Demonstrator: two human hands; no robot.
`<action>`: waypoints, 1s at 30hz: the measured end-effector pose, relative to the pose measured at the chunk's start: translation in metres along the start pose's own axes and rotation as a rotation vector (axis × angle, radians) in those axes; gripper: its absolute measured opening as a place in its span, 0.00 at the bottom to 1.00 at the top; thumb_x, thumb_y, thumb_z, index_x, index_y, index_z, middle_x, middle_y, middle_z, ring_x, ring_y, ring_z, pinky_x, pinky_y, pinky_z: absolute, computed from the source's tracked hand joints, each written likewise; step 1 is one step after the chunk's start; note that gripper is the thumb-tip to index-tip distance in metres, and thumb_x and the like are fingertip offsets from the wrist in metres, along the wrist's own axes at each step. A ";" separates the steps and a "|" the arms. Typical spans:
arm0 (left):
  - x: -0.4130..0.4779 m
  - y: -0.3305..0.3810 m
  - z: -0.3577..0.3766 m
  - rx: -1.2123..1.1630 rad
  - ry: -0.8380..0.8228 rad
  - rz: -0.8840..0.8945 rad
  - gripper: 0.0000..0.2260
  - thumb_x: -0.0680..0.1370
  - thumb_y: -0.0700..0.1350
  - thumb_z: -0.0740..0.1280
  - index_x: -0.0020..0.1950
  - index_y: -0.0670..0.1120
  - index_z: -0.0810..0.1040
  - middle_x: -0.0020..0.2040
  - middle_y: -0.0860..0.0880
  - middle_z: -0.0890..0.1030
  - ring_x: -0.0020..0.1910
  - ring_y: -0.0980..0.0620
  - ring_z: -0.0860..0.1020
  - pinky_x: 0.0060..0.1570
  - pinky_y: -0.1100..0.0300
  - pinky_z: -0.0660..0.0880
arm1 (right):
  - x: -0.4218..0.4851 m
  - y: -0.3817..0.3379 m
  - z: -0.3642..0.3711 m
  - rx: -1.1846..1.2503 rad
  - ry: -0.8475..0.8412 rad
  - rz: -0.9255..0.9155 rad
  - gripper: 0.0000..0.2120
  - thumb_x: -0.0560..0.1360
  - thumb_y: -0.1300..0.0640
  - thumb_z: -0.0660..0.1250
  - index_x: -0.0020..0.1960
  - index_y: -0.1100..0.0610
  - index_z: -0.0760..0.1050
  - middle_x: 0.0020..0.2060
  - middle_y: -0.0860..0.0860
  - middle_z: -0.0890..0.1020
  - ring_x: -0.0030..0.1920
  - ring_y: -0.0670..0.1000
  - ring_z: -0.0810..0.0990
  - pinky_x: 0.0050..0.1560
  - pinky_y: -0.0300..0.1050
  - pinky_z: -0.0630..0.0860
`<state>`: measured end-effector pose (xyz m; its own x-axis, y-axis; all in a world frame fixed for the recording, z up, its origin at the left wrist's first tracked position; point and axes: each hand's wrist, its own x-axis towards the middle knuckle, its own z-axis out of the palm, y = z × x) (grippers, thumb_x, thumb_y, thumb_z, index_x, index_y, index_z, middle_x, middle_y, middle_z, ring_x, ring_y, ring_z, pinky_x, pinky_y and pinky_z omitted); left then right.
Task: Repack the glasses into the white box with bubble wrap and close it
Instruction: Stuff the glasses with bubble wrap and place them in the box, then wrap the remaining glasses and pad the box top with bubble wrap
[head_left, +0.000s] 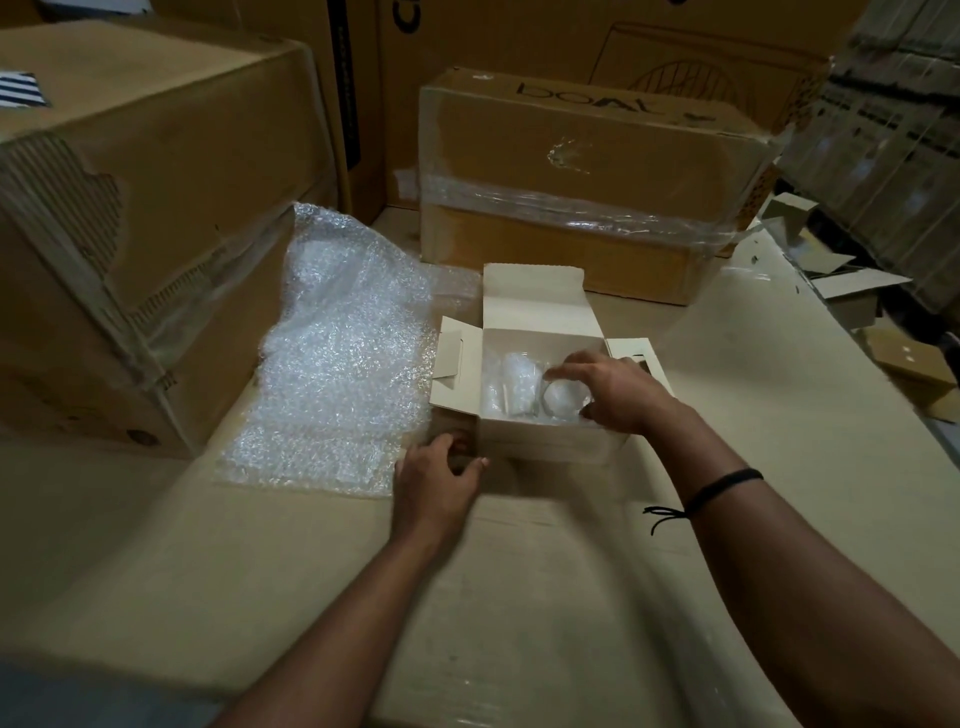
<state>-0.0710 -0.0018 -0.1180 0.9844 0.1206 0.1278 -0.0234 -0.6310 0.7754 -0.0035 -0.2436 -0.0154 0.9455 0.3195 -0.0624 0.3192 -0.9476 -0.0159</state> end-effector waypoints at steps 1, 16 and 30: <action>0.000 0.000 0.000 0.009 -0.009 -0.003 0.18 0.68 0.61 0.67 0.52 0.54 0.80 0.47 0.51 0.81 0.50 0.48 0.77 0.52 0.50 0.75 | 0.000 0.000 0.000 -0.008 -0.027 -0.001 0.34 0.68 0.62 0.73 0.69 0.40 0.70 0.69 0.49 0.72 0.60 0.53 0.77 0.55 0.48 0.73; -0.009 0.013 -0.010 -0.083 0.141 0.236 0.12 0.69 0.44 0.65 0.51 0.47 0.81 0.46 0.54 0.79 0.49 0.48 0.77 0.53 0.52 0.74 | -0.021 -0.015 -0.025 0.142 -0.254 0.088 0.22 0.72 0.70 0.57 0.54 0.52 0.83 0.50 0.48 0.83 0.52 0.52 0.80 0.55 0.45 0.77; 0.022 0.093 -0.014 0.847 -0.363 0.561 0.22 0.70 0.45 0.64 0.65 0.52 0.70 0.55 0.51 0.80 0.58 0.47 0.75 0.65 0.46 0.54 | -0.009 -0.032 -0.031 -0.106 -0.583 0.008 0.16 0.79 0.65 0.55 0.60 0.63 0.78 0.55 0.60 0.80 0.44 0.53 0.73 0.40 0.43 0.67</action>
<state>-0.0542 -0.0467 -0.0343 0.8667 -0.4977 0.0326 -0.4967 -0.8672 -0.0347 -0.0199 -0.2161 0.0169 0.7665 0.2284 -0.6003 0.3452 -0.9347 0.0851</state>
